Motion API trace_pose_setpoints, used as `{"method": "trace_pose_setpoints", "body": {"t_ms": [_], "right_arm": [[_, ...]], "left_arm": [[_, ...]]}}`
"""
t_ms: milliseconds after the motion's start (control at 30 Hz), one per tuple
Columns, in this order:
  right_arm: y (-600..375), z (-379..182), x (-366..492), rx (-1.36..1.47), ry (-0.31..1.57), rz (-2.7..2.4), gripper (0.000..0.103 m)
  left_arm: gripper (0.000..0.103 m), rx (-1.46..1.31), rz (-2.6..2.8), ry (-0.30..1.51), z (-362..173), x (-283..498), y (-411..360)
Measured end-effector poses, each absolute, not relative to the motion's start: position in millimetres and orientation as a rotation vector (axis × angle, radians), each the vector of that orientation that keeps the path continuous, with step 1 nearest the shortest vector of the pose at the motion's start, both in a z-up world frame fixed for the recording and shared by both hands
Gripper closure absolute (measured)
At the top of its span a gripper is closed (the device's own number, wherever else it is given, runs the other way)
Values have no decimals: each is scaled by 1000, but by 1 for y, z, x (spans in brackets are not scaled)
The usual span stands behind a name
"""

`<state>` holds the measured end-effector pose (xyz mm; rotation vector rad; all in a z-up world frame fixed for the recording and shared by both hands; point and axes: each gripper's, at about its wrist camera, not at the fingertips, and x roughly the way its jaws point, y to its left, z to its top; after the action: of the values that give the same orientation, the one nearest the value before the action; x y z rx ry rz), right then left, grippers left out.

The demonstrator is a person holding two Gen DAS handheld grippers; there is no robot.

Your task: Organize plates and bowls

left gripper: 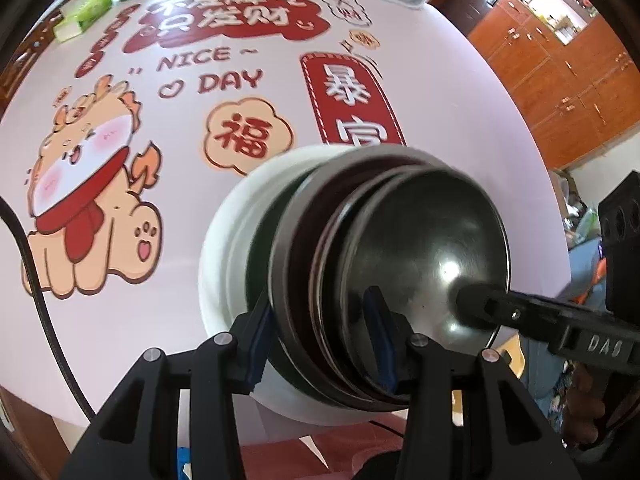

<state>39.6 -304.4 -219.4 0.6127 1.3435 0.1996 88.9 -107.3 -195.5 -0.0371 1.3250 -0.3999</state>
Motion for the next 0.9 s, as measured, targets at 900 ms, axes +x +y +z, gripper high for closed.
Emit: {"method": "trace_pose_setpoints", "body": {"t_ms": [900], "right_arm": [[-304, -173, 16, 457, 1086, 139, 36]], "left_arm": [[39, -154, -277, 1050, -126, 56, -75]]}}
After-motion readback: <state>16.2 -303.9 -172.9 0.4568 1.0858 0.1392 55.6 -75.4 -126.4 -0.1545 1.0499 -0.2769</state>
